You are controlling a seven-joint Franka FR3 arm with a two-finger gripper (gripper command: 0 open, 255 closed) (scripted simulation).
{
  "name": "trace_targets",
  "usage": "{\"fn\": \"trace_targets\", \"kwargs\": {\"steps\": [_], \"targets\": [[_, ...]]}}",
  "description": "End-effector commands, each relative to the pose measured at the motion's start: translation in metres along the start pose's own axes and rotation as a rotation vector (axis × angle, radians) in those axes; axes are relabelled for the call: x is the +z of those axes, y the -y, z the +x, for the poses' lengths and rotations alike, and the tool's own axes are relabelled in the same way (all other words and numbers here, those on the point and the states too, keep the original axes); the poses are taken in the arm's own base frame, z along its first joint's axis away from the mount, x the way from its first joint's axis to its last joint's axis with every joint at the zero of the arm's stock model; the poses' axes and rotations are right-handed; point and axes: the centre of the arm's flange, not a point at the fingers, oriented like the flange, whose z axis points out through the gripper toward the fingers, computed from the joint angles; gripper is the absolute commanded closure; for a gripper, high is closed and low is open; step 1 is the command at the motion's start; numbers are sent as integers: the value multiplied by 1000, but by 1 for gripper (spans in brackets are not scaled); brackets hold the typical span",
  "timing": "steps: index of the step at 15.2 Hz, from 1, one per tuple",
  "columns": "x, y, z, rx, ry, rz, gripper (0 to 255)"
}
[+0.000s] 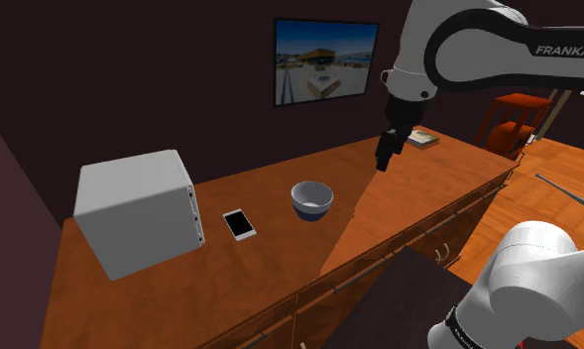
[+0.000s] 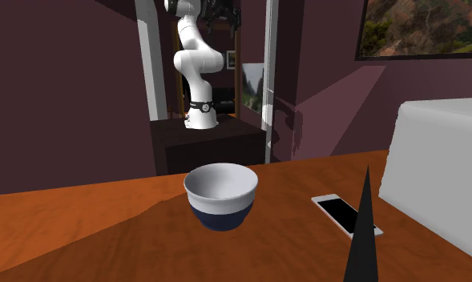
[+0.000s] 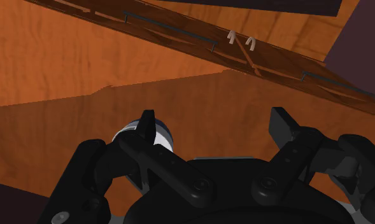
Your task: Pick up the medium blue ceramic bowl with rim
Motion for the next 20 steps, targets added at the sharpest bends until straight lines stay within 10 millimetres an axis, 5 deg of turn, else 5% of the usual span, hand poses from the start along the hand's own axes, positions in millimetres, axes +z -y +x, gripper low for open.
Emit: {"fn": "trace_targets", "kwargs": {"steps": [1,20], "targets": [[0,0,0,0,0,0,0],[193,-26,157,-10,3,-61,0]]}}
